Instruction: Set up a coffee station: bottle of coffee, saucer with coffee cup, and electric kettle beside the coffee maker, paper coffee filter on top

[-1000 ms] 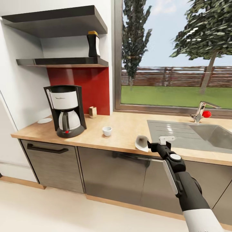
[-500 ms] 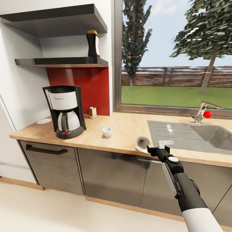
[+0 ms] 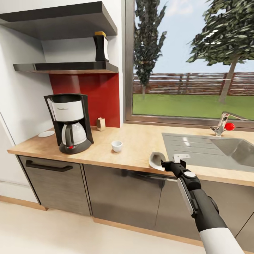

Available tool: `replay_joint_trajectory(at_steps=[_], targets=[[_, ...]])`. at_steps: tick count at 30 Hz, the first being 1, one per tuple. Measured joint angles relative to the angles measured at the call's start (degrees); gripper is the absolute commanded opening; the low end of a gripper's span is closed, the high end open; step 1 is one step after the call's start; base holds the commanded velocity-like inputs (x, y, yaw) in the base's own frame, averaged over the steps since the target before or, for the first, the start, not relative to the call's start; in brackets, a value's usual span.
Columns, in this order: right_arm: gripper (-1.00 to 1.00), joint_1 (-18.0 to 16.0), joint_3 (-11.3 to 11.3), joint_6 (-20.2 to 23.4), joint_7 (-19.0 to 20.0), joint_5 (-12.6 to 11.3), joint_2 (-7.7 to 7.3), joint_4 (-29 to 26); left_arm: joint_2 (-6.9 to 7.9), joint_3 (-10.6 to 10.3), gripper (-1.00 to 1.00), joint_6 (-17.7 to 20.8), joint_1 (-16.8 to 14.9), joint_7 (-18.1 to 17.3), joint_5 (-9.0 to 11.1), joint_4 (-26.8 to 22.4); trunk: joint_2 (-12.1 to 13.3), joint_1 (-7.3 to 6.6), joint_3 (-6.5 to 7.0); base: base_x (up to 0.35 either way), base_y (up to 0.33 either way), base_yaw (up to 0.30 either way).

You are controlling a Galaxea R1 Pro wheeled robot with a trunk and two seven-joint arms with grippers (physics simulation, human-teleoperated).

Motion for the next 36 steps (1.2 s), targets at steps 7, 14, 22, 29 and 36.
replay_joint_trajectory(at_steps=[7,14,22,29,36], targets=[[1.0,0.0,0.0,0.0,0.0,0.04,0.0,0.02,-0.05,0.0,1.0,0.0,-0.03,0.0,0.0,0.0,0.0,-0.01,0.0,0.126,0.0,0.0],[1.0,0.0,-0.06,0.0,0.0,-0.01,0.0,1.45,0.02,0.01,1.0,0.0,-0.03,0.0,0.02,0.0,0.0,0.0,0.0,0.028,0.0,0.0],[1.0,0.0,-0.06,-0.07,0.0,-0.07,0.0,4.15,0.02,-0.02,1.0,0.0,-0.03,0.0,0.0,0.0,0.0,0.0,0.0,0.002,0.0,0.0],[1.0,0.0,-0.09,-0.09,0.07,-0.08,0.0,4.48,0.02,0.02,1.0,0.0,0.0,0.0,0.03,0.0,0.0,0.0,0.0,0.0,0.0,0.0],[1.0,0.0,-0.09,-0.09,0.08,-0.08,0.0,4.51,0.02,0.02,1.0,0.0,-0.04,0.01,0.15,-0.01,0.0,-0.01,0.0,0.071,0.043,0.0]])
